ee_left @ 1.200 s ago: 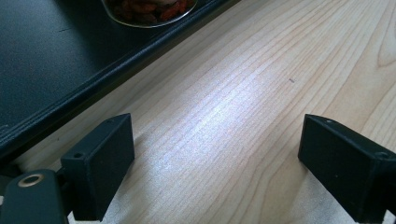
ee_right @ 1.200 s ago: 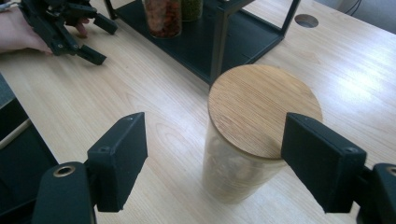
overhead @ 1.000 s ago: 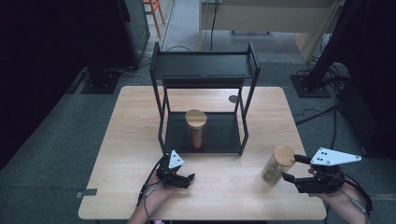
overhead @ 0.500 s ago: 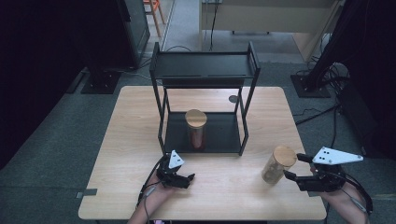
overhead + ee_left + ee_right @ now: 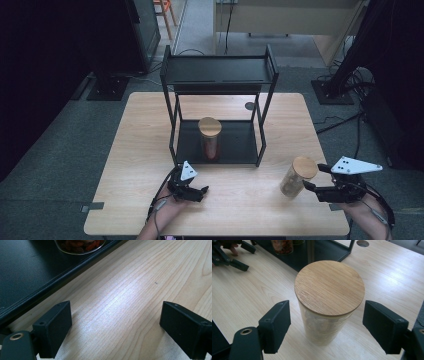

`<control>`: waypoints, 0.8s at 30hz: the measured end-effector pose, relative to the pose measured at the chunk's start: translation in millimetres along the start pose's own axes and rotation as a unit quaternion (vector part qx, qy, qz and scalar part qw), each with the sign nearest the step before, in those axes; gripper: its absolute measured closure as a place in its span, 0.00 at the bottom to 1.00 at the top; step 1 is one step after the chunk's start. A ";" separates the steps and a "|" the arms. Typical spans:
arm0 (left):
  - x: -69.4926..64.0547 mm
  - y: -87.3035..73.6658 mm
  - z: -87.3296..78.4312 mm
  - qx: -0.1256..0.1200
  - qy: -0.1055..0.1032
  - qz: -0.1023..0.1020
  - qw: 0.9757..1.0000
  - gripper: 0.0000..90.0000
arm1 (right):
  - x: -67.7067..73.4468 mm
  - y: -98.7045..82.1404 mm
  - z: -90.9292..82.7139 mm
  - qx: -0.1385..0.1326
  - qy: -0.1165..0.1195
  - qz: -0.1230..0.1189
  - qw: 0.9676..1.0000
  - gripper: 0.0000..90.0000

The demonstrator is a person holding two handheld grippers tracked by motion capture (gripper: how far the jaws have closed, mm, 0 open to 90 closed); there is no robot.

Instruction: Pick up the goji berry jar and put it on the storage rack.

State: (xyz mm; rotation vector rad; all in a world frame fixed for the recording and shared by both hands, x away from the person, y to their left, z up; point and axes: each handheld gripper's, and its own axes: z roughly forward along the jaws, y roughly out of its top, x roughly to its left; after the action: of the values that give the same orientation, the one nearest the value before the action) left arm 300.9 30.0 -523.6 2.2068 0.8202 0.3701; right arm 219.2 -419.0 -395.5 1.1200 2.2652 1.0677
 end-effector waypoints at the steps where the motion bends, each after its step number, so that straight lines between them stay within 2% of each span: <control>1: 0.0 0.0 0.0 0.000 0.000 0.000 1.000 0.12 | -0.2 -0.2 0.4 0.000 0.000 0.000 1.000 0.24; 12: -0.1 0.0 0.0 0.000 0.000 -0.001 1.000 0.12 | -0.7 -2.4 11.7 0.011 0.008 -0.003 1.000 0.23; 17: -0.1 0.0 0.0 0.000 0.000 -0.001 1.000 0.12 | -3.0 -4.4 16.2 0.007 0.015 0.005 1.000 0.22; 24: 0.0 0.0 0.0 0.000 0.000 0.000 1.000 0.12 | -3.4 -6.1 25.1 0.014 0.012 0.004 1.000 0.22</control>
State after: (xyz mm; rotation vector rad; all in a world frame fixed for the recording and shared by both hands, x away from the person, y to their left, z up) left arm 300.9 30.0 -523.6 2.2067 0.8201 0.3701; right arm 233.9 -412.5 -416.0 1.1344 2.3030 1.0603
